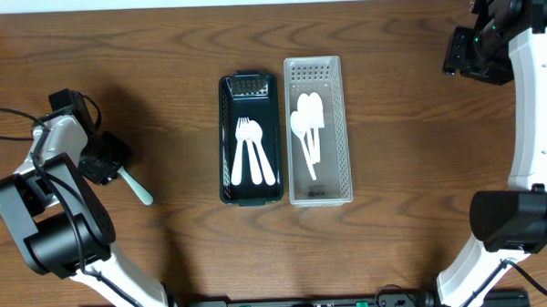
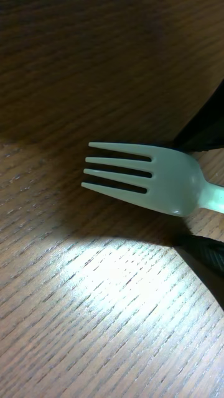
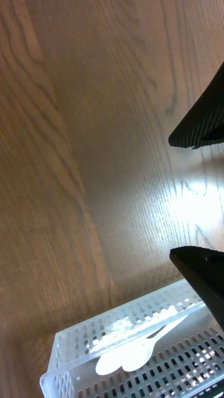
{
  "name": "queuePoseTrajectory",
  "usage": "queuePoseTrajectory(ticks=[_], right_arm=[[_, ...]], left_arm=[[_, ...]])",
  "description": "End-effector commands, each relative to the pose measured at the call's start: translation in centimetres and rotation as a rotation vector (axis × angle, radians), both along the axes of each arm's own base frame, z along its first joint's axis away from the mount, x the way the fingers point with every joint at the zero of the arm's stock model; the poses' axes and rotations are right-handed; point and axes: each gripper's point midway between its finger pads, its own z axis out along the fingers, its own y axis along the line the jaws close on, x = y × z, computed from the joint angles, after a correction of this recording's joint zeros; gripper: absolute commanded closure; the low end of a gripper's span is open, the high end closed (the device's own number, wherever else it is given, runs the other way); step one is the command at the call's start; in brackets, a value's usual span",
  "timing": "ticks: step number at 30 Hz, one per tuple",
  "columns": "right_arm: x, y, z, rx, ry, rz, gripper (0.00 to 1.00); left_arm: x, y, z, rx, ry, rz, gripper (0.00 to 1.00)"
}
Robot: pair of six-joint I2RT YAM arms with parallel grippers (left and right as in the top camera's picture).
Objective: Pack container
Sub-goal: 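Move left gripper to the mint-green fork and grasp it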
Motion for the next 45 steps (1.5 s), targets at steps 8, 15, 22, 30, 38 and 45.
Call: queuePoseTrajectory(ticks=[8, 15, 22, 30, 38, 45], right_arm=[[-0.1, 0.0, 0.0, -0.002, 0.002, 0.006, 0.46], [-0.1, 0.0, 0.0, -0.002, 0.004, 0.006, 0.46], [-0.2, 0.0, 0.0, -0.002, 0.006, 0.006, 0.46], [-0.4, 0.0, -0.1, -0.001, 0.018, 0.006, 0.46], [-0.5, 0.0, -0.1, -0.001, 0.021, 0.006, 0.46], [-0.7, 0.0, -0.2, 0.0, 0.028, 0.005, 0.46]], left_arm=[[0.5, -0.1, -2.2, -0.016, -0.002, 0.004, 0.56], [0.9, 0.1, -2.2, -0.009, -0.019, 0.004, 0.56], [0.6, 0.0, -2.2, -0.013, -0.008, 0.003, 0.56], [-0.3, 0.1, -2.2, 0.002, 0.034, -0.003, 0.62], [-0.8, 0.3, -2.2, 0.015, 0.057, -0.021, 0.67], [-0.8, 0.3, -2.2, 0.015, 0.057, -0.029, 0.71]])
